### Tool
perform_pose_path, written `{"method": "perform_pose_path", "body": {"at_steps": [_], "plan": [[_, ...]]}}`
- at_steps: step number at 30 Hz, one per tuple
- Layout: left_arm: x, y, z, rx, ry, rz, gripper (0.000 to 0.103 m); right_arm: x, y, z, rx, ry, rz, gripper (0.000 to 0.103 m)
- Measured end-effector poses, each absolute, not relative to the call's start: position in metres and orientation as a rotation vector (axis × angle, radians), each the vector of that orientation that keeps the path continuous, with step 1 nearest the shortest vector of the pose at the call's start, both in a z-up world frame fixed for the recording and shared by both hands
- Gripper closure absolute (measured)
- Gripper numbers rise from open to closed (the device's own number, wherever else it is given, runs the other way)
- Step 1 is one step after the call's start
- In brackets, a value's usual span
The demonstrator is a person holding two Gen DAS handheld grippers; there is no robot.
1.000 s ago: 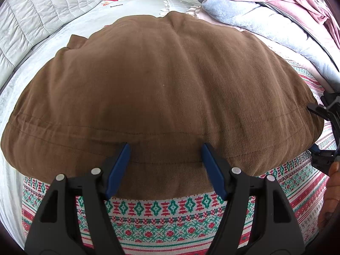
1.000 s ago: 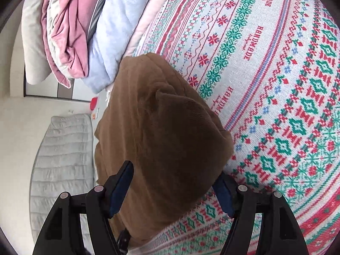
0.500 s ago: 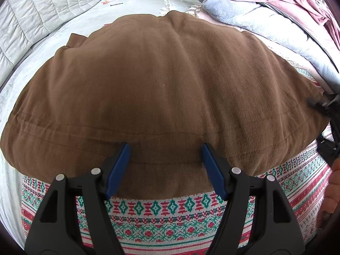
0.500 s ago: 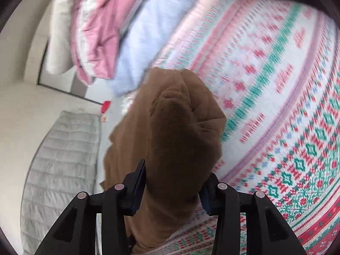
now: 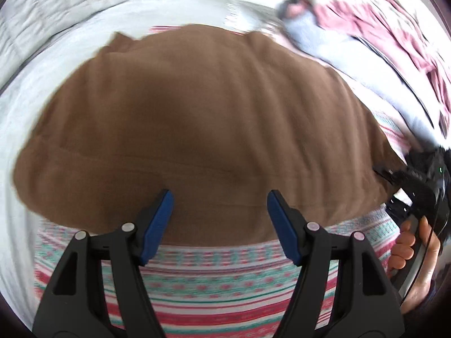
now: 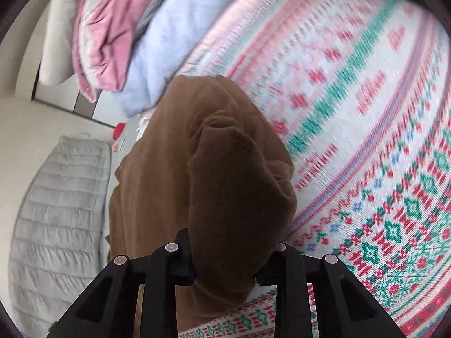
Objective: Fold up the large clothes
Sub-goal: 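Lift the coat bundle with the right tool while the left tool grasps its other end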
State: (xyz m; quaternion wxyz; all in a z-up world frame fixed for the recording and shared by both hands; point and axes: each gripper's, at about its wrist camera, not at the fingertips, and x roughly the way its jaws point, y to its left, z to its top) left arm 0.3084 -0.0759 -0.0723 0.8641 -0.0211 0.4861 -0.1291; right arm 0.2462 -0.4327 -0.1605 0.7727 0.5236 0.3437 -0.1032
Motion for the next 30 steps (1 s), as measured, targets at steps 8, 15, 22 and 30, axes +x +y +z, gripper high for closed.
{"method": "perform_pose_path", "body": {"at_steps": [8,15,22,30], "plan": [[0.325,0.063,-0.072,-0.218,1.025,-0.171,0.034,0.254,-0.416,-0.13,0.965,0.744,-0.302,0.077],[0.322,0.142,-0.083,-0.367,1.107,-0.121,0.034,0.279,-0.327,-0.026,0.406,0.564,-0.411,0.081],[0.301,0.221,-0.037,-0.501,0.947,-0.042,0.034,0.309,-0.073,0.016,-0.511,0.28,-0.158,0.082],[0.302,0.251,-0.045,-0.596,0.944,0.019,0.034,0.319,0.093,-0.142,-0.924,0.44,0.186,0.081]]}}
